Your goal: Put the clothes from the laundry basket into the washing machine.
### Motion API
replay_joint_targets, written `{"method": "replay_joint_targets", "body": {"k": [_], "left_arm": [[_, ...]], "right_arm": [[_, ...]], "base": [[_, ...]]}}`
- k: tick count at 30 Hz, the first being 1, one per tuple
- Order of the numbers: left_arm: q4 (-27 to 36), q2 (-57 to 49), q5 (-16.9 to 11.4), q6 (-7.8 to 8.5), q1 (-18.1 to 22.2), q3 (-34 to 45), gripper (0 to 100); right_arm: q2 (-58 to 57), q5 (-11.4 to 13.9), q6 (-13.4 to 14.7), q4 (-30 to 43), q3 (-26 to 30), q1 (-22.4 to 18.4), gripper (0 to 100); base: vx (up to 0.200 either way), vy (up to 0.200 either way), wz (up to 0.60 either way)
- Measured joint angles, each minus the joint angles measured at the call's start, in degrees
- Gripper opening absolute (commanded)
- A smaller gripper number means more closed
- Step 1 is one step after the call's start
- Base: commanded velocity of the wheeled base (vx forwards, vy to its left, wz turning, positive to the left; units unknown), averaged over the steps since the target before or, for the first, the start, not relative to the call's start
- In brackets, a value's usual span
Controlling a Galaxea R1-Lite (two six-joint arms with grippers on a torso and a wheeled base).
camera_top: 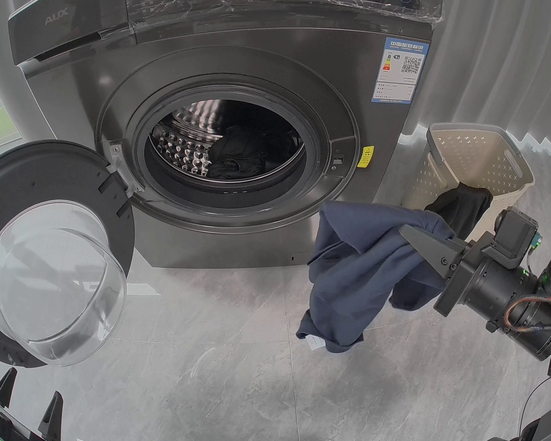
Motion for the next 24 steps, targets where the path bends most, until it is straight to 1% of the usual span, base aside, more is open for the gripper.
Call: {"method": "replay_joint_targets", "body": {"k": [3,9,11,14,21,24], "left_arm": [[0.0,-0.02,0.0,0.0,0.02,0.0,100],[0.0,0.0,0.0,0.02,0.0,0.0,100],[-0.02,-0.02,0.0,0.04,0.0,0.0,100],[0.0,0.0,0.0,0.09,0.02,0.0,100],[-0.02,0.0,0.0,0.11,0.05,0.0,100],[-0.02,0.0,0.0,0.16,0.05,0.0,100]], "right_arm": [[0.0,0.26,-0.69,-0.28,0.49,0.04,0],[0.0,0.28,0.32,-0.49,0.82,0.04,0],[-0.13,0.37,1.11,-0.52,1.13,0.02,0],[-0.35,0.44,3.25,-0.55,1.46,-0.63,0],[-0.61,0.48,5.36,-0.05,4.24,-3.15,0],[-1.01,0.9,7.33,0.05,5.03,-3.88,0]], "base": [[0.0,0.0,0.0],[0.0,0.0,0.0],[0.0,0.0,0.0],[0.0,0.0,0.0],[0.0,0.0,0.0],[0.0,0.0,0.0]]}}
